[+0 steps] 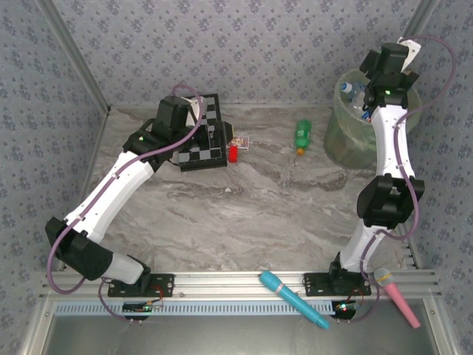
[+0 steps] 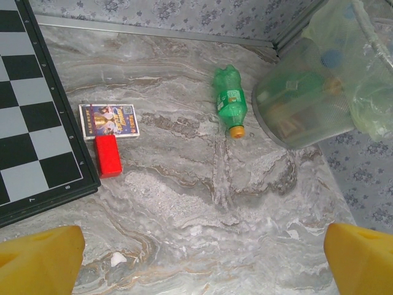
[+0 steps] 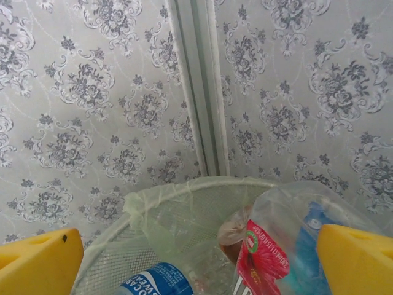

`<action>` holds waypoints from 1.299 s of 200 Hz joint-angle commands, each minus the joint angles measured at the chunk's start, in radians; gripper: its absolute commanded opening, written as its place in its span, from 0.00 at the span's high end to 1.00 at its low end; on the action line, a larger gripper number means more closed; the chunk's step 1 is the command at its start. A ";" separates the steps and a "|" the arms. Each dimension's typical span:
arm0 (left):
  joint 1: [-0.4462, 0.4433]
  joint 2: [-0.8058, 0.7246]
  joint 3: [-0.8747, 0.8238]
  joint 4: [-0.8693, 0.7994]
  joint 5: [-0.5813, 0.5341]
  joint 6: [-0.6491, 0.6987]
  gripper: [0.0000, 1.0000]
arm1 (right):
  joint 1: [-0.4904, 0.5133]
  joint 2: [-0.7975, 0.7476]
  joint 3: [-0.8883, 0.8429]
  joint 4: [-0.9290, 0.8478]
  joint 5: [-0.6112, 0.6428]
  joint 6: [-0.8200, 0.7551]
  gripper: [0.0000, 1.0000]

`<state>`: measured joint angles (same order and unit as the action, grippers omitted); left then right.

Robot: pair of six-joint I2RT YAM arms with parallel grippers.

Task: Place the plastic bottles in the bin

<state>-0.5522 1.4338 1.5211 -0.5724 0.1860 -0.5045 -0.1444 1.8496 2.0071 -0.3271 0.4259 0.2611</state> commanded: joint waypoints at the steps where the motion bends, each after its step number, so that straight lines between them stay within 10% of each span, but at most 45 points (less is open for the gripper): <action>1: -0.006 -0.021 0.015 0.017 -0.006 0.021 0.00 | -0.008 -0.002 0.075 -0.020 0.056 0.010 0.00; 65: -0.006 -0.044 -0.011 0.032 -0.007 0.012 0.00 | -0.002 0.011 0.162 -0.269 0.061 0.140 0.00; 119: -0.005 -0.055 -0.028 0.031 -0.014 0.012 0.00 | 0.136 -0.110 -0.088 0.014 0.217 -0.191 0.00; 171: -0.005 -0.062 -0.029 0.028 -0.005 0.011 0.00 | 0.183 0.056 0.095 -0.019 0.476 -0.455 0.61; 222: -0.007 -0.043 0.009 0.000 0.005 0.000 0.00 | 0.150 0.158 0.127 0.148 0.632 -0.558 0.91; 260: -0.008 -0.036 0.026 -0.010 0.005 -0.002 0.00 | 0.159 0.172 0.096 0.277 0.710 -0.605 0.93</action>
<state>-0.5522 1.3994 1.4975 -0.5735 0.1867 -0.5056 0.0071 2.0262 2.0983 -0.1871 1.0328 -0.2756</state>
